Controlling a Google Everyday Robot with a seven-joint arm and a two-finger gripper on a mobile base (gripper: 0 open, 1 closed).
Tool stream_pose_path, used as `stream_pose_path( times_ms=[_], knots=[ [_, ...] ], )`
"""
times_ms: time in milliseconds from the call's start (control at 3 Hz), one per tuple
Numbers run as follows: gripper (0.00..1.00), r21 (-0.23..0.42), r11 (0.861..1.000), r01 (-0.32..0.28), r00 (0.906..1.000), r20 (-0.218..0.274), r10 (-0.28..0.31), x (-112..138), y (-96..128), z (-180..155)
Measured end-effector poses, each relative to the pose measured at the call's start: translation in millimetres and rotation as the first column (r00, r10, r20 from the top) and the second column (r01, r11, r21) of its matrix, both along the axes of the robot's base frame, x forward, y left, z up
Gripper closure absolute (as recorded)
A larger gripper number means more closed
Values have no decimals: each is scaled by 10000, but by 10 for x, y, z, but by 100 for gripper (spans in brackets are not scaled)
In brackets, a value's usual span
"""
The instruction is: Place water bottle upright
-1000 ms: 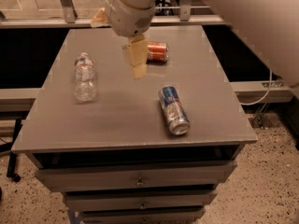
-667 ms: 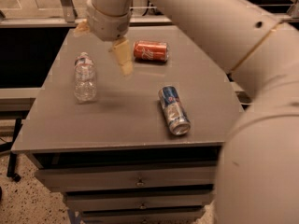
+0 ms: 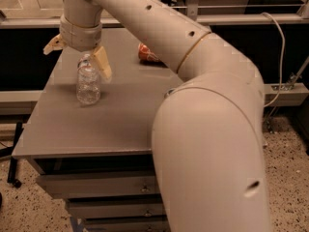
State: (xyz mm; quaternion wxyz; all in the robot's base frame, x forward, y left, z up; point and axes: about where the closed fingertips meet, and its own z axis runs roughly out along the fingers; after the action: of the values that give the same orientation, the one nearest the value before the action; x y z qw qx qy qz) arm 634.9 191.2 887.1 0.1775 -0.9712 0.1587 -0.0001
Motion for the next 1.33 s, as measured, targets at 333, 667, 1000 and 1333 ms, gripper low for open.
stream_pose_path(
  times_ms=[333, 667, 1000, 1333],
  knots=[
    [0, -318, 9866, -1602, 9868, 177, 1608, 106, 268, -141],
    [0, -902, 9524, -2913, 9524, 668, 2976, 194, 467, -154],
    [0, -1775, 9100, -3747, 9054, 1414, 4004, 334, 587, -60],
    [0, -2725, 8824, -3836, 8733, 2037, 4425, 608, 563, 32]
  ],
)
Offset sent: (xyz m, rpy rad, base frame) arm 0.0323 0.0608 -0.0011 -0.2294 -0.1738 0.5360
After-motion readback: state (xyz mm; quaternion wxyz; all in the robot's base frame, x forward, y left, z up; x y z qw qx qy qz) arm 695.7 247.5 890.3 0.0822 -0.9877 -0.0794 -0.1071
